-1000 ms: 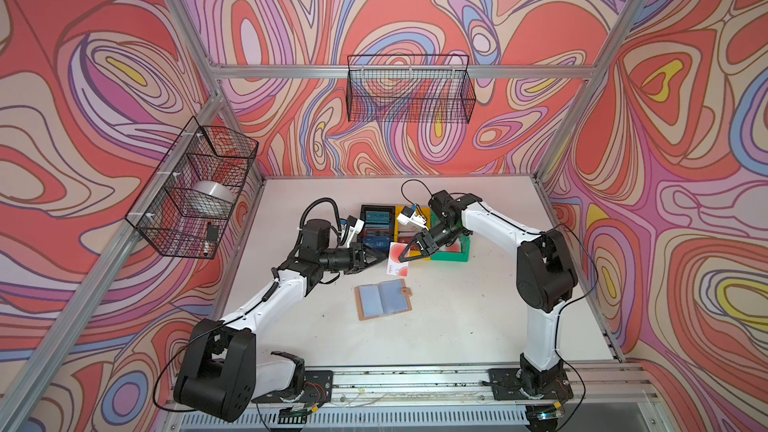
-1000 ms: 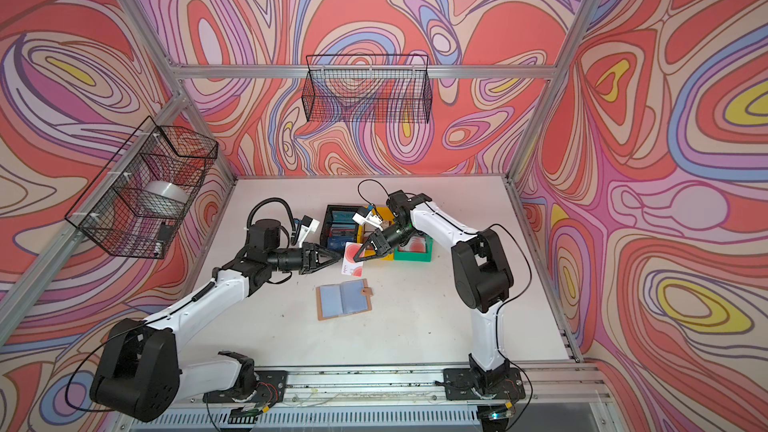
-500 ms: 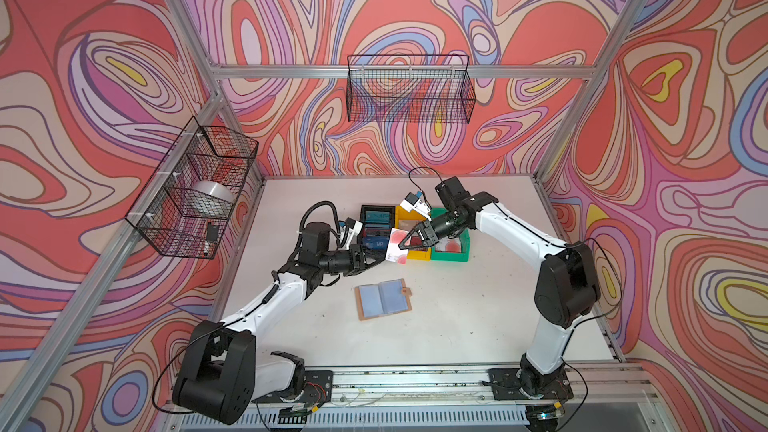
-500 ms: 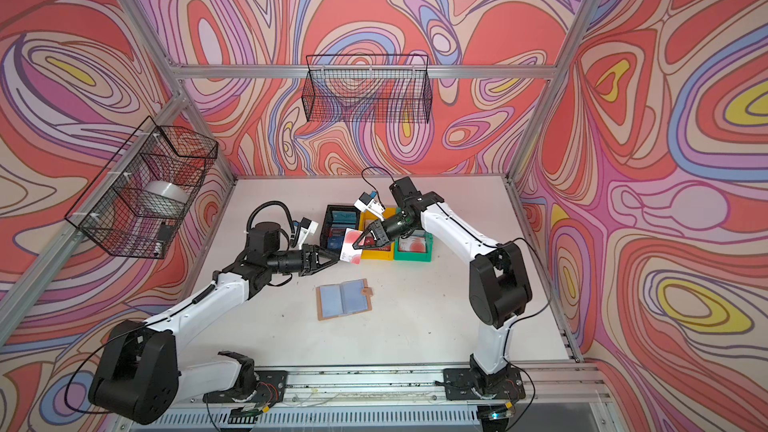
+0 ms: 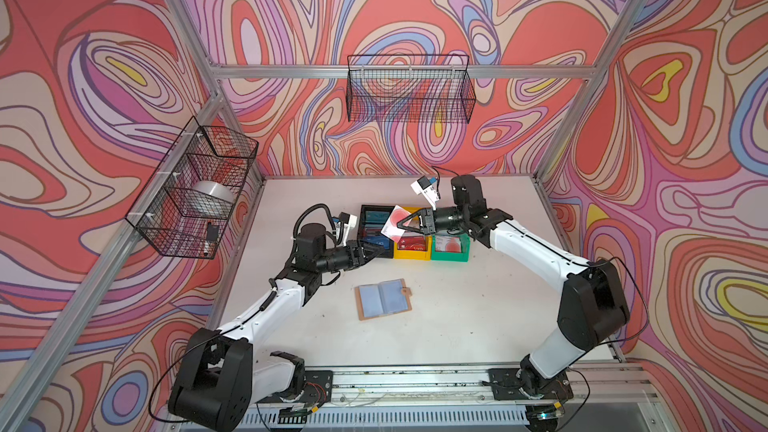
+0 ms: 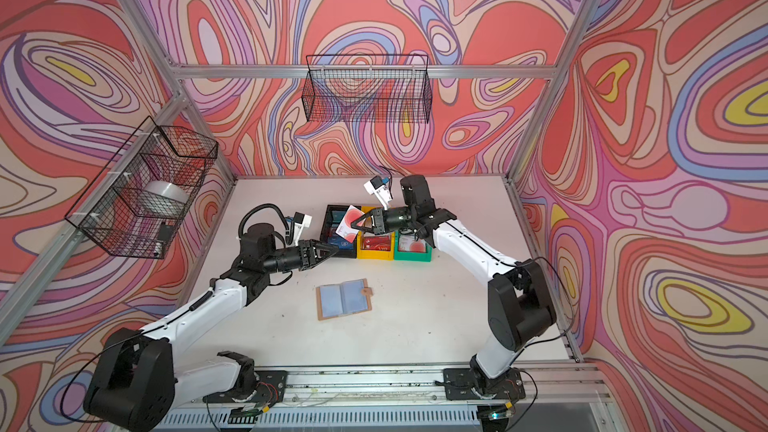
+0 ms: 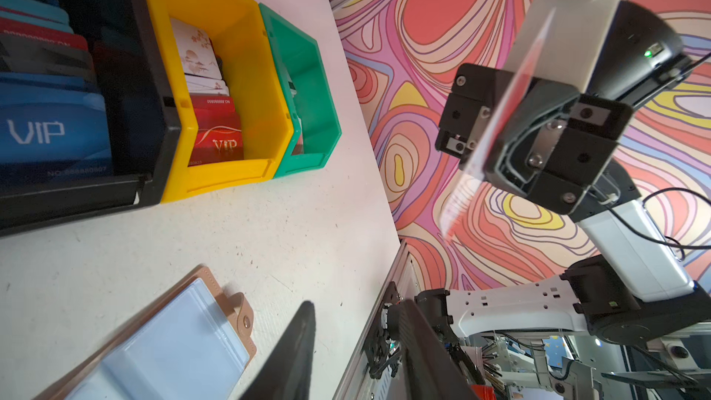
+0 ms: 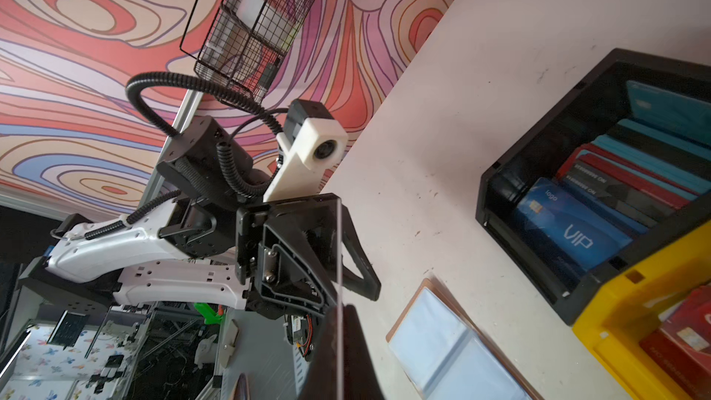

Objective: Take the credit cards out of the card holder

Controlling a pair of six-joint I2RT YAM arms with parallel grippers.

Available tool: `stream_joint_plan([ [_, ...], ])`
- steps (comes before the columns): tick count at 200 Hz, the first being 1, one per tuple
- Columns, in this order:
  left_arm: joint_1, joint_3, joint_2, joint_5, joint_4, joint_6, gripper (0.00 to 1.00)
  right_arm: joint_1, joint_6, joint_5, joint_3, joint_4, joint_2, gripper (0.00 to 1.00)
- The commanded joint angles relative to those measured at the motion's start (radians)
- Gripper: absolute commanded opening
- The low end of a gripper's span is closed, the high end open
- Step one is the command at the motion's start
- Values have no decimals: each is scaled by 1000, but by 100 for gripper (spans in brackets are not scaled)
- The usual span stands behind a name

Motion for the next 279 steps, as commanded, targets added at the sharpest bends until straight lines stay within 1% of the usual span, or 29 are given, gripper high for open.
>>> stream_joint_plan([
  [1, 4, -30, -32, -44, 163, -50, 40, -10, 144, 95, -45, 197, -30, 0],
  [36, -4, -33, -30, -101, 270, -53, 41, -12, 251, 102, -89, 331, -23, 0],
  [70, -41, -32, 24, -155, 368, -57, 42, -12, 318, 84, -110, 420, -8, 0],
  [91, -74, -37, 65, -205, 450, -53, 43, -12, 328, 70, -110, 446, -11, 0],
  [108, -97, -28, 84, -233, 465, -40, 43, -11, 324, 63, -102, 430, -14, 0],
  [123, -114, -17, 81, -260, 437, -8, 44, -11, 325, 61, -102, 422, -18, 0],
  [136, -118, -8, 72, -272, 413, 16, 44, -12, 319, 63, -104, 414, -24, 0],
  [174, -120, -8, 50, -296, 436, 33, 44, -12, 327, 63, -116, 428, -27, 0],
  [213, -121, -13, 50, -303, 483, 13, 45, -12, 352, 69, -140, 471, -25, 0],
  [279, -123, -14, 66, -306, 512, -9, 45, -11, 385, 53, -151, 527, -21, 0],
])
